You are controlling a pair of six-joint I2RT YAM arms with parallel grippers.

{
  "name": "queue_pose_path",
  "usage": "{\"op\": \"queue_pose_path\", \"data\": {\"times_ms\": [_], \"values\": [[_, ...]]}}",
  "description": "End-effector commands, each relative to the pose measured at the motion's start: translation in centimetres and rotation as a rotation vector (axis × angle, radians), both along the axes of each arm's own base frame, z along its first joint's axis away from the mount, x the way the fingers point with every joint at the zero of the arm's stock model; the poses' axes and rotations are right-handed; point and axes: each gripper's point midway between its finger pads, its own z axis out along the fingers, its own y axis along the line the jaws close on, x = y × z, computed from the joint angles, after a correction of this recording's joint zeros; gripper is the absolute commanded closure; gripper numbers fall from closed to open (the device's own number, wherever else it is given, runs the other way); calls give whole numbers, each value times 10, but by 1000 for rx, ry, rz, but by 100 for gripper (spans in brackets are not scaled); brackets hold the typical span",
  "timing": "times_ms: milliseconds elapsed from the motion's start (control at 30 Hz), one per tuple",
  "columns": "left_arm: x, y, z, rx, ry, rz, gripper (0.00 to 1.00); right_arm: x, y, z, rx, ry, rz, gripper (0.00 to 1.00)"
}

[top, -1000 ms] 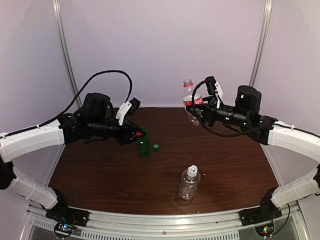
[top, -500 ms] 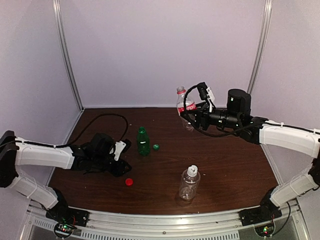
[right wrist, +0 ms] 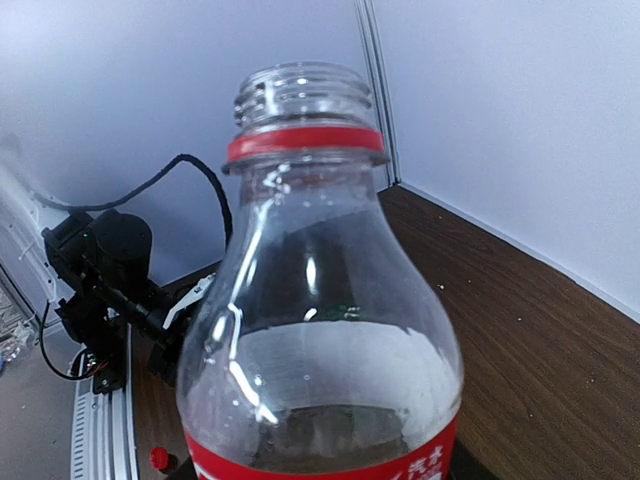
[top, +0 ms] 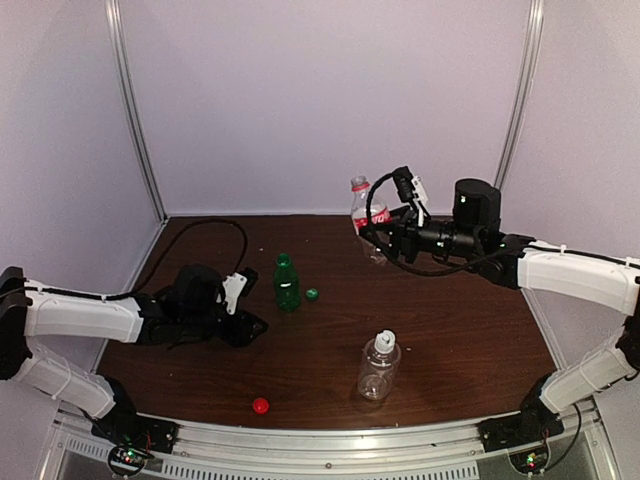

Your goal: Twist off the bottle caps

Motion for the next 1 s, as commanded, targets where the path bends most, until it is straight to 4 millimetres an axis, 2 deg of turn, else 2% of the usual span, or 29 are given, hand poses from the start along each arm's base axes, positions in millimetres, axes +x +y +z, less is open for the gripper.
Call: {"op": "queue_pose_path", "data": {"times_ms": [0,200,300,467,567,733,900,967], "values": [[1,-17,63,-163,-118,-54,42,-22,9,-1,17,-6,141,50],[-13,-37,156,-366,-244,-184,23,-46,29,-7,-15,0,287,50],[-21,-44,195,-435,-284,-252,20,-57,40,-5,-12,5,348,50],[-31,-58,249,-496,-320,-360,19,-75,59,-2,-10,12,452,50],[-32,-64,265,-505,-325,-396,19,-83,68,-4,-17,22,494,50],[-34,-78,279,-531,-309,-461,19,-92,79,-6,-30,29,536,50],[-33,-93,283,-541,-285,-508,19,-98,85,-6,-41,28,560,50],[-33,-98,277,-529,-252,-522,21,-100,86,-7,-44,31,565,50]]}}
